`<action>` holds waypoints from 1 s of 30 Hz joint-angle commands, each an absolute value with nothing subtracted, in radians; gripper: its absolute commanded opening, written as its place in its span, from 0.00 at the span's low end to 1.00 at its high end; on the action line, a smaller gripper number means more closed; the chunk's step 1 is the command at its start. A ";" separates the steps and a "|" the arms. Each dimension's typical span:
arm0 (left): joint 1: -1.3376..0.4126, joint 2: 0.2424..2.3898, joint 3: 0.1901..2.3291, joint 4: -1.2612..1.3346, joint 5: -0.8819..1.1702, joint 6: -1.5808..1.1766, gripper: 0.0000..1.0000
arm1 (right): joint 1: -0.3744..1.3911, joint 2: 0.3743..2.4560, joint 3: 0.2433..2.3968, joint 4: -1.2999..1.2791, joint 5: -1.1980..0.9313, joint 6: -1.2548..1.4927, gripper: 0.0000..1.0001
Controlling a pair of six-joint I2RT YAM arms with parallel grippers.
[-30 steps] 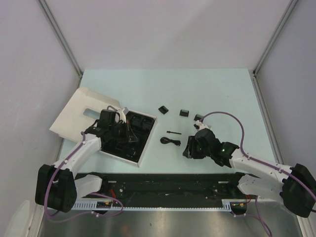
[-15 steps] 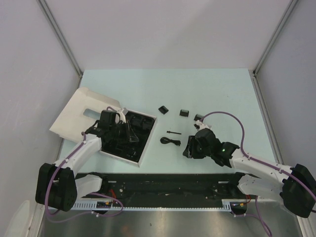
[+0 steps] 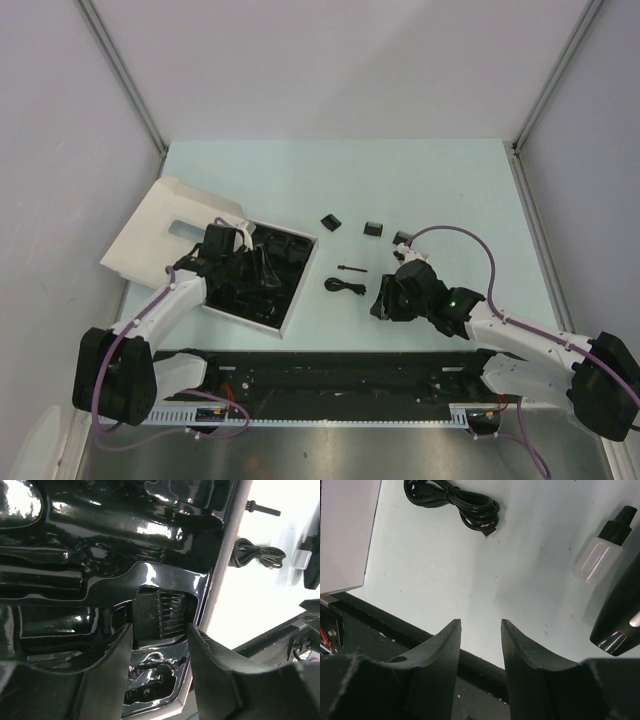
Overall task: Sort the hair-cutting tools
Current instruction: Place the haircut tool in the storage box.
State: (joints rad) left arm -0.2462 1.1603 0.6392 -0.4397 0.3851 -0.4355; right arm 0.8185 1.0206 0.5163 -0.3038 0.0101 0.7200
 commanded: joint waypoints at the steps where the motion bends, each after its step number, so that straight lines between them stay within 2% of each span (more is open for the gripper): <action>1: -0.241 1.164 0.695 -0.480 0.307 -0.414 0.54 | 0.815 1.006 0.512 -0.284 0.008 0.707 0.44; 4: -0.242 1.155 0.713 -0.508 0.278 -0.408 0.53 | 0.813 1.012 0.512 -0.279 0.011 0.706 0.43; 7: -0.242 1.143 0.729 -0.528 0.247 -0.405 0.47 | 0.815 1.017 0.512 -0.279 -0.015 0.707 0.44; 12: -0.242 1.132 0.736 -0.529 0.281 -0.402 0.27 | 0.815 1.025 0.512 -0.272 -0.017 0.706 0.44; 17: -0.245 1.108 0.730 -0.535 0.331 -0.396 0.16 | 0.815 1.031 0.512 -0.268 -0.018 0.706 0.44; 30: -0.325 1.084 0.689 -0.543 0.299 -0.446 0.04 | 0.819 1.051 0.511 -0.255 -0.018 0.709 0.43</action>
